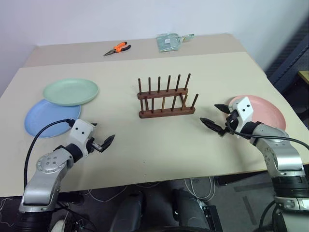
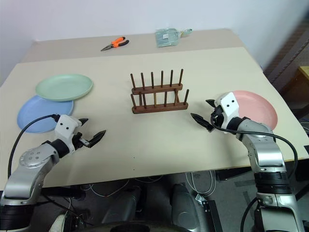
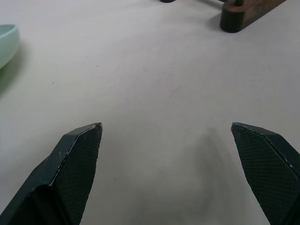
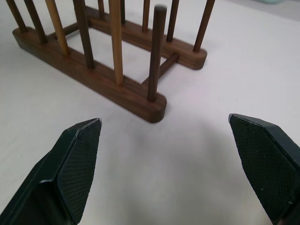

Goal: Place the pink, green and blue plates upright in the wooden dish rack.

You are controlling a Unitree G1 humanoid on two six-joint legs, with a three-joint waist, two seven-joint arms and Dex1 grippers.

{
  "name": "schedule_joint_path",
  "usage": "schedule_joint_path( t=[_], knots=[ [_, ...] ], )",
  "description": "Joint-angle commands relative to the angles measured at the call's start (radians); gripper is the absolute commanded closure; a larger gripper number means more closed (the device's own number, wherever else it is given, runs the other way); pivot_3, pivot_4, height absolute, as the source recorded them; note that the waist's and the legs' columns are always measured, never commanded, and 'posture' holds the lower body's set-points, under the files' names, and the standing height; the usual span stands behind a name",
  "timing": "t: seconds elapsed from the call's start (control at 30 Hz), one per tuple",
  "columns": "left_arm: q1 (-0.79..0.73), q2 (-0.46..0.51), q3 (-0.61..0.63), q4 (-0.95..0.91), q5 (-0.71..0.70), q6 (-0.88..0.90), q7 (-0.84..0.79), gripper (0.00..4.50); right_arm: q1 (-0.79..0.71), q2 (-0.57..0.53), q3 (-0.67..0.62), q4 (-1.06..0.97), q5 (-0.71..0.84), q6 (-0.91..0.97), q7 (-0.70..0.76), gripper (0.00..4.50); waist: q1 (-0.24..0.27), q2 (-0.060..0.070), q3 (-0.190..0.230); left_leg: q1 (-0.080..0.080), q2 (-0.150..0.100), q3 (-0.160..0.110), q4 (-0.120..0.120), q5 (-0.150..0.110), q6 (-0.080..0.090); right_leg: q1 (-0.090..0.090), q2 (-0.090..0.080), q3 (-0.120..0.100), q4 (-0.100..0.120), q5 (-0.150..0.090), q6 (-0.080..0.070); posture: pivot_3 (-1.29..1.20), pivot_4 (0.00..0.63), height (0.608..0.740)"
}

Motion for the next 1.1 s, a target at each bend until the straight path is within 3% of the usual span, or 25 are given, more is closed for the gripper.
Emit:
schedule_joint_path(
  t=[0.03, 0.2, 0.33, 0.6, 0.73, 0.83, 1.03, 1.1],
  knots=[
    [-0.02, -0.009, -0.012, -0.017, 0.006, -0.014, 0.012, 0.0, -0.046, 0.01, 0.015, 0.013, -0.017, -0.03, 0.001, 0.07, 0.0, 0.0, 0.0, 0.0, 0.0, 0.0, 0.0, 0.0, 0.0, 0.0, 0.0, 0.0, 0.0, 0.0, 0.0, 0.0, 0.15, 0.738],
    [-0.08, -0.013, -0.065, 0.047, 0.009, -0.035, -0.032, 0.0, -0.051, 0.015, 0.021, -0.018, 0.006, 0.005, 0.015, 0.07, 0.003, 0.0, 0.0, 0.0, 0.0, 0.0, 0.0, 0.0, 0.0, 0.0, 0.0, 0.0, 0.0, 0.001, 0.003, 0.0, 0.15, 0.738],
    [-0.211, 0.005, -0.148, 0.187, 0.027, -0.075, -0.129, 0.0, -0.027, 0.029, 0.016, -0.076, -0.01, 0.013, -0.029, 0.07, 0.002, 0.0, 0.0, 0.0, -0.001, 0.0, 0.0, 0.0, 0.0, 0.0, 0.0, 0.0, 0.0, 0.002, 0.003, 0.0, 0.15, 0.738],
    [-0.65, -0.114, -0.358, 0.762, 0.138, -0.279, -0.346, 0.0, 0.13, 0.045, -0.04, -0.253, -0.008, 0.047, -0.131, 0.07, 0.024, -0.001, 0.0, -0.001, -0.002, 0.0, 0.001, 0.0, 0.0, 0.0, 0.0, -0.001, 0.0, 0.002, 0.003, 0.0, 0.15, 0.738],
    [-0.79, -0.19, -0.414, 1.013, 0.196, -0.383, -0.42, 0.0, 0.237, 0.058, -0.084, -0.358, -0.003, 0.07, -0.191, 0.07, 0.025, -0.001, -0.001, -0.001, -0.002, 0.0, 0.001, 0.0, 0.001, 0.0, -0.001, -0.001, 0.0, 0.002, 0.003, 0.0, 0.15, 0.738],
    [-0.847, -0.231, -0.412, 1.141, 0.216, -0.442, -0.438, 0.73, 0.316, 0.072, -0.108, -0.426, -0.007, 0.084, -0.23, 0.0, 0.025, -0.001, -0.001, -0.001, -0.002, -0.001, 0.001, 0.0, 0.001, 0.001, -0.001, -0.001, 0.0, 0.002, 0.004, 0.0, 0.15, 0.738],
    [-0.859, -0.248, -0.401, 1.209, 0.228, -0.516, -0.468, 3.72, 0.359, 0.068, -0.115, -0.482, -0.002, 0.108, -0.256, 0.0, 0.02, -0.002, -0.002, 0.001, -0.002, 0.0, 0.003, -0.001, 0.002, 0.003, -0.001, -0.001, 0.0, 0.002, 0.004, 0.0, 0.15, 0.738],
    [-0.84, -0.244, -0.399, 1.192, 0.232, -0.551, -0.482, 3.72, 0.345, 0.058, -0.109, -0.466, -0.01, 0.105, -0.248, 0.0, 0.019, -0.001, -0.002, 0.002, -0.002, 0.0, 0.002, -0.001, 0.002, 0.004, 0.0, -0.001, 0.001, 0.001, 0.005, 0.0, 0.15, 0.738]
  ],
)
